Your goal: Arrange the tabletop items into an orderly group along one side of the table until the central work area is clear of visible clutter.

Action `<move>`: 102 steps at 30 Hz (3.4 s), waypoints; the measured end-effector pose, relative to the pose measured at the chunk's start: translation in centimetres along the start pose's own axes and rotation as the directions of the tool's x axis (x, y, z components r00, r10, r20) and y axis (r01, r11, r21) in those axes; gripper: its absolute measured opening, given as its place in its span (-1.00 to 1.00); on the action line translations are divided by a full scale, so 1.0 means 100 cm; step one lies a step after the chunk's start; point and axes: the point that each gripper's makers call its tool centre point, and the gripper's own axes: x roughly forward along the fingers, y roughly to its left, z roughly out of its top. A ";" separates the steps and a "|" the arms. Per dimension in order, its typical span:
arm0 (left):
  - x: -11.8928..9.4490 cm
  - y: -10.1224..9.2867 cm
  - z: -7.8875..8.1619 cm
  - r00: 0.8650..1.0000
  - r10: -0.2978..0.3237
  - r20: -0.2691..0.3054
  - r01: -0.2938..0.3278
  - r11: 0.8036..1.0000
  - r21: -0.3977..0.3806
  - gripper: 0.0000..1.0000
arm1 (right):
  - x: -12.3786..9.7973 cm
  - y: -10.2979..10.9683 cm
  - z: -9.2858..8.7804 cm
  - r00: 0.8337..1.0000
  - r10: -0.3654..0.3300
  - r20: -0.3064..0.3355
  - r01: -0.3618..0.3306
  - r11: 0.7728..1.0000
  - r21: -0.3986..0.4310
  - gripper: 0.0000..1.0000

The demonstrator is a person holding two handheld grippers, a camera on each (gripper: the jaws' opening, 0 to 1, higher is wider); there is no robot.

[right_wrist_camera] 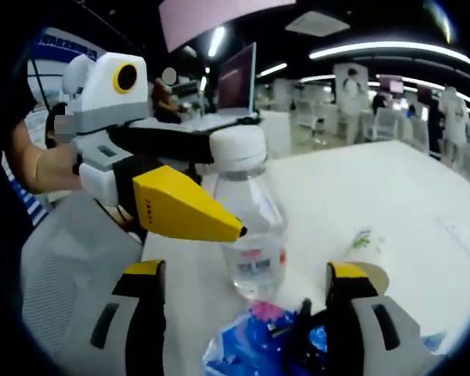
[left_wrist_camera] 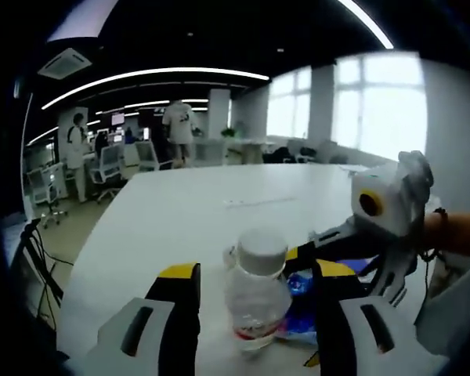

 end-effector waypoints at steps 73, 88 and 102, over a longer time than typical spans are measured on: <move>0.029 -0.006 -0.036 0.979 -0.202 -0.037 0.205 0.958 0.202 -0.10 | -0.125 -0.011 -0.051 0.939 -0.341 -0.045 0.344 0.933 0.102 0.93; 0.032 -0.003 -0.034 0.988 -0.154 -0.020 0.155 0.976 0.155 -0.14 | -0.133 -0.018 -0.059 0.926 -0.373 -0.058 0.378 0.920 0.109 0.91; 0.033 0.007 -0.032 0.989 -0.146 -0.025 0.147 0.988 0.055 -0.15 | -0.133 -0.018 -0.067 0.924 -0.375 -0.073 0.382 0.916 0.125 0.90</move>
